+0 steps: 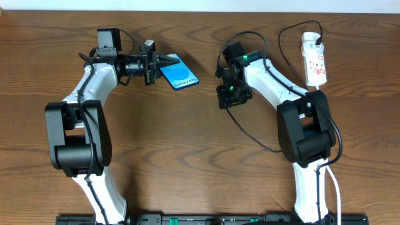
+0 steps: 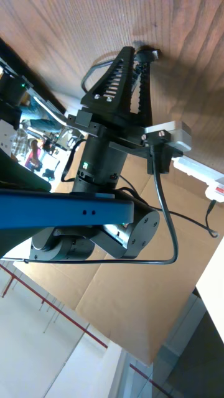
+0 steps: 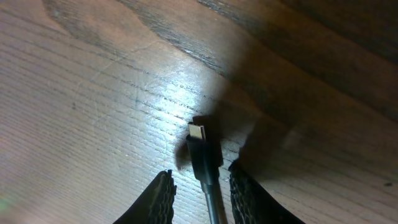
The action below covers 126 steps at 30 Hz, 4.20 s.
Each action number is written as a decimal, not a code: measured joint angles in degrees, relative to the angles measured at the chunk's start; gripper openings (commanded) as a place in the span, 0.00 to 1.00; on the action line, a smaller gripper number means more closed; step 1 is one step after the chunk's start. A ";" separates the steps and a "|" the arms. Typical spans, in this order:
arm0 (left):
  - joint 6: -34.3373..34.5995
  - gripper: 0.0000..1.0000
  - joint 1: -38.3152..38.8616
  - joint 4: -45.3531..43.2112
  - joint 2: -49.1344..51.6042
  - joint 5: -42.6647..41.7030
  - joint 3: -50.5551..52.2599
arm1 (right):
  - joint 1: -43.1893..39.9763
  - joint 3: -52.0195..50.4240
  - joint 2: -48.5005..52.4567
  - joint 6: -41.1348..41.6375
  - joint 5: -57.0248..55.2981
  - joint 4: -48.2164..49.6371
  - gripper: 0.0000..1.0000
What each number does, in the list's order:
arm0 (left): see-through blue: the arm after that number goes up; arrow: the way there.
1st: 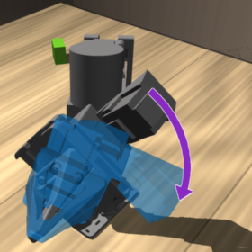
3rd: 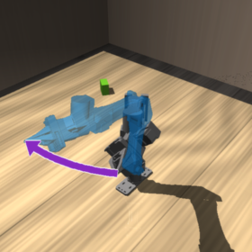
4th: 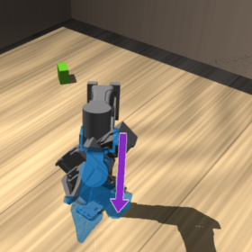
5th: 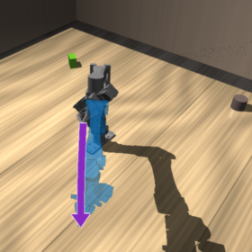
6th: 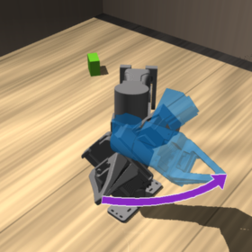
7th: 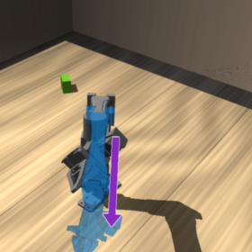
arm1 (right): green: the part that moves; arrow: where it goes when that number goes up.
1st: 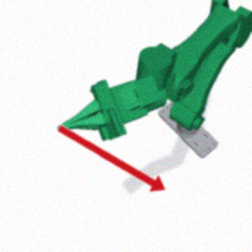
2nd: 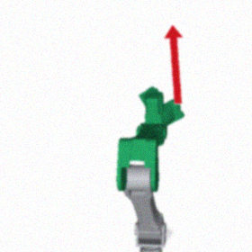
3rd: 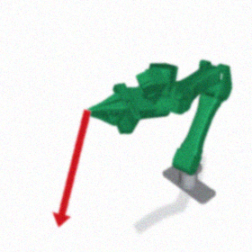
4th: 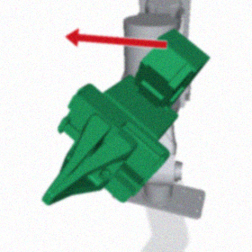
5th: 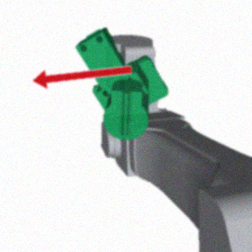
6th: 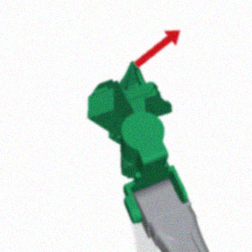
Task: Plug charger to phone and switch on socket
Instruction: 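Grasp the cable near the plug with the right gripper, then lift the cable plug toward the phone held by the left gripper, then align the USB-C plug under the phone's bottom port with the right gripper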
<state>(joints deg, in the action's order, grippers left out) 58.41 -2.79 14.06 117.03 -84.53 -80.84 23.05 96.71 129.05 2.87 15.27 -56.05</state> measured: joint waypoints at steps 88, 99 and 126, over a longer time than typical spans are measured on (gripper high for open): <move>-3.21 0.07 0.00 -14.58 0.00 -2.62 -0.02 | 9.35 -3.50 -3.85 16.94 -10.64 -0.13 0.01; -3.23 0.07 0.00 -14.60 0.00 -2.62 0.00 | 9.70 -2.58 -2.36 17.53 -11.26 -0.42 0.09; -3.21 0.07 0.00 -14.60 0.00 -2.62 -0.02 | 6.36 -1.42 -0.90 8.46 1.90 -1.18 0.01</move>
<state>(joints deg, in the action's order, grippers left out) 55.20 -2.79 -0.54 117.03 -87.15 -80.86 29.41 95.29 128.16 11.33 17.17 -57.23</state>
